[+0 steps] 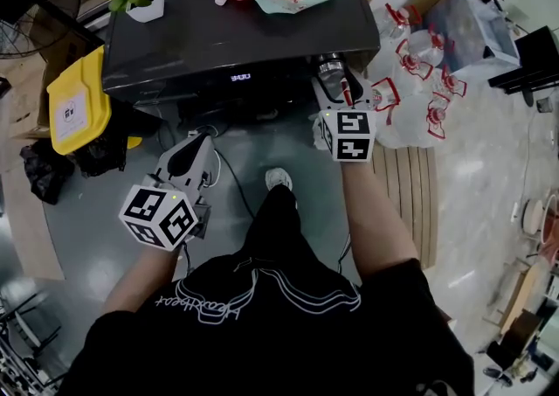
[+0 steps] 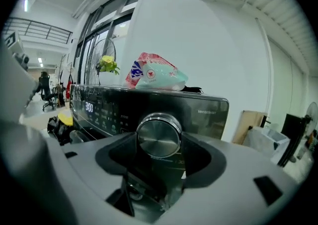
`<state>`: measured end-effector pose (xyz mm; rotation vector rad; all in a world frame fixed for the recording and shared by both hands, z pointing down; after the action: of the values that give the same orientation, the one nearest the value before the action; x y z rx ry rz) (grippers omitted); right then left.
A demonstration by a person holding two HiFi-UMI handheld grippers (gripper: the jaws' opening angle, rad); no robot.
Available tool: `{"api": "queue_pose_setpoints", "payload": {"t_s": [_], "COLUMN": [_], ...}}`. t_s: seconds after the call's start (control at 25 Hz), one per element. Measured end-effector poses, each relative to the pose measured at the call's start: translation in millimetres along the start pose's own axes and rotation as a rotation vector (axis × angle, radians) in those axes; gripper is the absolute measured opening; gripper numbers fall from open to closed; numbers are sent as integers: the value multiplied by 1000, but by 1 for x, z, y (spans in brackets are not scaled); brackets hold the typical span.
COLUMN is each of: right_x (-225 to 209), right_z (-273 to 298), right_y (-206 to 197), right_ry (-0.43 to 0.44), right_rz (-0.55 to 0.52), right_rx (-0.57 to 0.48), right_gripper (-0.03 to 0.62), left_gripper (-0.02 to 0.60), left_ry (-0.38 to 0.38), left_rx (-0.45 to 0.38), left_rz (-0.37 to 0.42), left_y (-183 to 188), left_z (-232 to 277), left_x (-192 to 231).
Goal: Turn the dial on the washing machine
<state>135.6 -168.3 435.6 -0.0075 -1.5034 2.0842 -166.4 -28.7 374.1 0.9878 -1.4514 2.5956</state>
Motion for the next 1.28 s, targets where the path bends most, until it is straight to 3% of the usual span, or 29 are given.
{"api": "queue_pose_setpoints", "payload": {"t_s": [0.28, 0.72, 1.12, 1.28], "right_x": [-6, -11, -17, -17], "right_z": [0, 2, 4, 4], "right_y": [-5, -11, -23, -23], "right_ry": [50, 105, 201, 220], "right_rz": [221, 410, 760, 808], "right_rx": [-45, -73, -134, -144], "right_gripper": [282, 282, 282, 282], "left_gripper": [5, 5, 5, 5], "left_ry": [-5, 0, 2, 6], "left_rx": [2, -4, -4, -4], "left_rz": [1, -7, -11, -15], "left_y": [-1, -1, -3, -4], "left_z": [1, -1, -2, -3], "left_x": [-2, 0, 1, 2]}}
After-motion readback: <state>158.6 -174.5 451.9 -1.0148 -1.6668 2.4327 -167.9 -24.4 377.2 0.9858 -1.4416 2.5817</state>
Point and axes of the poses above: the fingertips, and each gripper's own axes: z forward along the fingers, x to its left, y out of its top, the point moved 9 cm from there along -z, backward along the fingers, and after that the axes turned 12 degrees about -z, right-handed, at the moved point
